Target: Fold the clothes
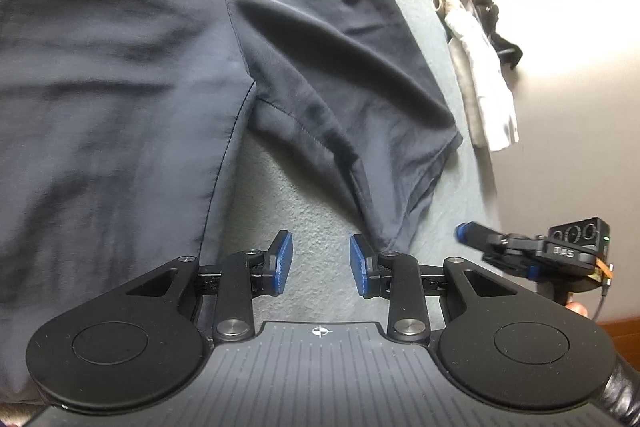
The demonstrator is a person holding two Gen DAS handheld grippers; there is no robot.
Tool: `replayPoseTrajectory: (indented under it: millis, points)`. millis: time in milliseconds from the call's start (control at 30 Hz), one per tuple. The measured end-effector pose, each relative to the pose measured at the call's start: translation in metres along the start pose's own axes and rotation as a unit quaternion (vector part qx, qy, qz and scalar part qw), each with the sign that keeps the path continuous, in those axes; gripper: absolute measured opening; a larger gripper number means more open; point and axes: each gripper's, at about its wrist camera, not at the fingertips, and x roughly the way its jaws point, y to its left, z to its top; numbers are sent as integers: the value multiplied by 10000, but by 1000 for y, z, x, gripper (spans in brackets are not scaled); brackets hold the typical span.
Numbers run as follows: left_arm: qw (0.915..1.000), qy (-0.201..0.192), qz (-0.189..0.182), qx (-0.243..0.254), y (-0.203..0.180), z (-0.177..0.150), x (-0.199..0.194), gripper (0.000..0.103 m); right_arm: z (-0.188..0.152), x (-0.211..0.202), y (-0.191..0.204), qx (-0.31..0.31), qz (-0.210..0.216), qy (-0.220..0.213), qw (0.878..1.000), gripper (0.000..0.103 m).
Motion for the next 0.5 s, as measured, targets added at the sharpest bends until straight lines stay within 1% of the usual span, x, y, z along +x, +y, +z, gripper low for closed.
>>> replayPoseTrajectory:
  millis: [100,200,233,267,300,333,433,500]
  points:
    - [10000,3,87,17,-2,2,5,31,1,1,-6,263,-20,-98,9996,4]
    - [9999,-40,143,6,-4,6,10,31,0,5,-14,580,11,-68,9983,6]
    - [9999,-54,162,2,-5,8,12,31,-1,6,-16,656,-45,-78,9978,14]
    - [9998,-69,181,-1,-6,9,14,31,-2,6,-19,780,-111,-117,9968,30]
    - [9998,-83,199,-5,-7,10,16,31,-3,6,-23,914,-171,-162,9955,36]
    - [9997,-98,218,-9,-8,12,18,31,-5,6,-27,1086,-193,-235,9936,49]
    - [9996,-126,245,-91,-10,15,24,31,-10,11,-34,1426,-26,-374,9891,51]
    - [9995,-131,252,-104,-13,16,26,31,-11,17,-35,1524,49,-391,9875,51]
